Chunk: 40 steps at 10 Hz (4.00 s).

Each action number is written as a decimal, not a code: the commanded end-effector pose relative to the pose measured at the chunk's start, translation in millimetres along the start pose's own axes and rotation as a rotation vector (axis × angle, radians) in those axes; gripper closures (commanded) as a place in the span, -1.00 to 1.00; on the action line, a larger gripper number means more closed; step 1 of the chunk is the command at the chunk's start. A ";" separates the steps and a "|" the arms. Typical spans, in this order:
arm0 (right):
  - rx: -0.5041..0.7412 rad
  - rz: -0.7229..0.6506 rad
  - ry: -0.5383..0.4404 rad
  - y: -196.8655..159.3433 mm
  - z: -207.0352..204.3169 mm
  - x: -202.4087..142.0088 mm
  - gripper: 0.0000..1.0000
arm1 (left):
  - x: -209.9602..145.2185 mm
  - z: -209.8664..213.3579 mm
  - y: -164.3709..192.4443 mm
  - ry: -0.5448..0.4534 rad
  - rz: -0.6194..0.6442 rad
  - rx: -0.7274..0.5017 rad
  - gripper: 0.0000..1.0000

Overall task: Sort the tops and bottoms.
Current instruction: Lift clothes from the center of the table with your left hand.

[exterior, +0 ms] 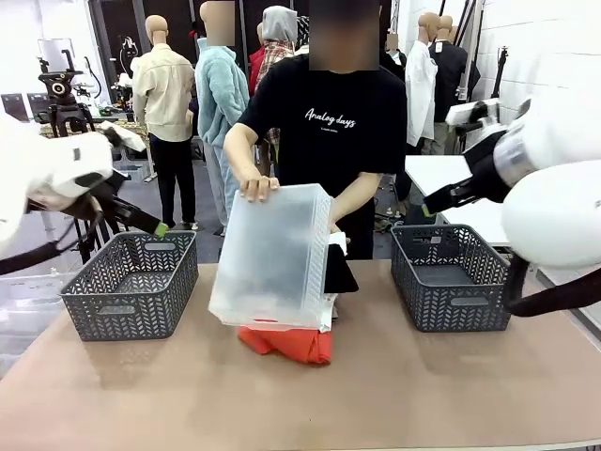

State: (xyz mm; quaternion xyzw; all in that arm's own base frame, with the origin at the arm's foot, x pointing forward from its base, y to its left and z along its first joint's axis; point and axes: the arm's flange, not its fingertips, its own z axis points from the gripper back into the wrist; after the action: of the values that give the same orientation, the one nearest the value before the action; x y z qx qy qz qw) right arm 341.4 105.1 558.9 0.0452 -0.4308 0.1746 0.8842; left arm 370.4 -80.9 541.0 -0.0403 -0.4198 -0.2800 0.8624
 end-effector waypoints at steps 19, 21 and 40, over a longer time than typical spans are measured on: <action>0.126 -0.017 0.067 -62.5 1.0 -22.0 -1.00 | -7.9 14.9 11.0 -0.010 -0.021 -0.110 -1.00; 0.126 -0.017 0.067 -62.5 1.0 -22.0 -1.00 | -7.9 14.9 11.0 -0.010 -0.021 -0.110 -1.00; 0.126 -0.017 0.067 -62.5 1.0 -22.0 -1.00 | -7.9 14.9 11.0 -0.010 -0.021 -0.110 -1.00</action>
State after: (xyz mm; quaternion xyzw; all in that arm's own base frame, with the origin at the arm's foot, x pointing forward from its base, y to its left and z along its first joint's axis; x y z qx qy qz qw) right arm 349.4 39.8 547.0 0.0923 -0.3872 0.2003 0.8952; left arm 362.4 -65.3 545.7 -0.0820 -0.4076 -0.3117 0.8544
